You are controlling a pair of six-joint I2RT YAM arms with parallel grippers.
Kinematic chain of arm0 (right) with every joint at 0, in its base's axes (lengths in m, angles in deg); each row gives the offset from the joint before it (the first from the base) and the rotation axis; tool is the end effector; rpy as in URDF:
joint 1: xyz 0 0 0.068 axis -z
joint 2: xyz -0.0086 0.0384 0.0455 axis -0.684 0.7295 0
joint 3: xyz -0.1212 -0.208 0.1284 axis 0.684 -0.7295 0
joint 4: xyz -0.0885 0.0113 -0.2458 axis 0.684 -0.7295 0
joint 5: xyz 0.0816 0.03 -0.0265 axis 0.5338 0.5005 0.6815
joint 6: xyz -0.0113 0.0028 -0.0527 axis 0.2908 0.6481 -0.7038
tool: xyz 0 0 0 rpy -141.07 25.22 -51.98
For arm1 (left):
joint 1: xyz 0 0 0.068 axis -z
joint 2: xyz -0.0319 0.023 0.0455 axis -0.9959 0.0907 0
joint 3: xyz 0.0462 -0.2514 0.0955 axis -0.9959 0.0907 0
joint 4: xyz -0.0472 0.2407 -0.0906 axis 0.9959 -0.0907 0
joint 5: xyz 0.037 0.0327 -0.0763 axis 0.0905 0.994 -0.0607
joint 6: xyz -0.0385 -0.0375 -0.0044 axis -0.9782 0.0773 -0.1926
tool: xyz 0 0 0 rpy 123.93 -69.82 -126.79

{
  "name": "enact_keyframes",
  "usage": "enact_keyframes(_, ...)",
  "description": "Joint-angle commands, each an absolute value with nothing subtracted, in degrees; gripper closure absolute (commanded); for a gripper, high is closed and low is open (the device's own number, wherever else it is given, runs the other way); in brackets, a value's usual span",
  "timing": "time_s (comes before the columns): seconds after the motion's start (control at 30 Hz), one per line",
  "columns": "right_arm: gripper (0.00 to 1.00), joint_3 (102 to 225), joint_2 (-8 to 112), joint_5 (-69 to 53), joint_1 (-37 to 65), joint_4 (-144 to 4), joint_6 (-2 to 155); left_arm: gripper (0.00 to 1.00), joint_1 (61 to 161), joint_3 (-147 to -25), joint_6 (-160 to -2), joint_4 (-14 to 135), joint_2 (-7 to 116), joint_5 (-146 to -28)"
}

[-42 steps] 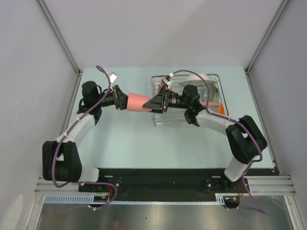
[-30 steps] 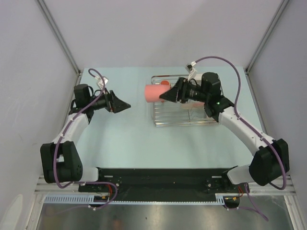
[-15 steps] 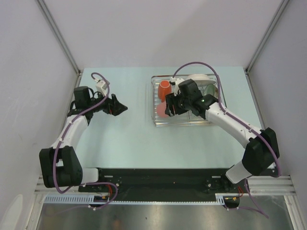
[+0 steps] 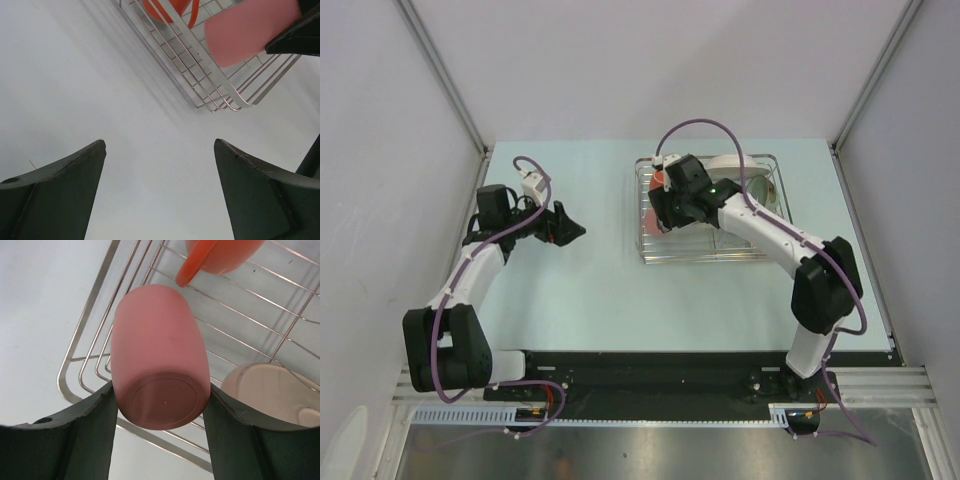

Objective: Load the mixed dishes into the dish rack

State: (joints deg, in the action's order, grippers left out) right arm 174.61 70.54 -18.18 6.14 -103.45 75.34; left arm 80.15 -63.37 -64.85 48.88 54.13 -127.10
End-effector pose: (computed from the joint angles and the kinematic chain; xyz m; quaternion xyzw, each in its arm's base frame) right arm 0.3139 0.2348 0.2990 -0.2426 0.8961 0.1182 0.3523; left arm 0.2810 -0.0038 0.2608 0.1875 0.8109 -0.3278 0.4469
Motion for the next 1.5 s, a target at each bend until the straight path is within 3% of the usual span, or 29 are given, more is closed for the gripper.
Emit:
enact_keyframes(0.0,1.00,180.7,74.8,-24.0,3.4,-109.4,73.1,0.06,80.1,-62.2,-61.8,48.7,52.8,-126.2)
enact_keyframes(0.8,0.99,190.6,88.8,-30.2,1.2,-116.7,71.7,0.07,80.1,-61.6,-60.8,48.4,53.2,-125.5)
enact_keyframes(0.83,0.95,190.7,88.7,-30.2,1.2,-116.8,71.6,0.06,80.2,-61.6,-60.8,48.5,53.2,-125.6)
enact_keyframes(0.87,0.78,190.8,88.7,-30.1,1.2,-116.8,71.8,0.06,80.1,-61.6,-60.8,48.4,53.3,-125.6)
enact_keyframes(0.9,0.68,190.8,88.5,-30.1,1.2,-116.8,71.8,0.07,80.1,-61.7,-60.9,48.5,53.4,-125.6)
enact_keyframes(0.93,0.49,190.7,88.0,-30.1,1.1,-116.8,71.8,0.06,80.2,-61.7,-61.0,48.6,53.4,-125.7)
enact_keyframes(1.0,0.26,190.4,87.5,-30.0,1.1,-116.8,71.7,0.06,80.2,-61.7,-61.0,48.6,53.6,-125.5)
enact_keyframes(1.03,0.00,190.3,87.2,-30.1,1.1,-116.7,71.6,0.06,80.1,-61.7,-61.1,48.6,53.6,-125.5)
enact_keyframes(1.47,0.00,188.3,75.2,-27.0,1.1,-115.4,71.2,0.06,80.1,-61.5,-60.3,47.9,52.6,-123.9)
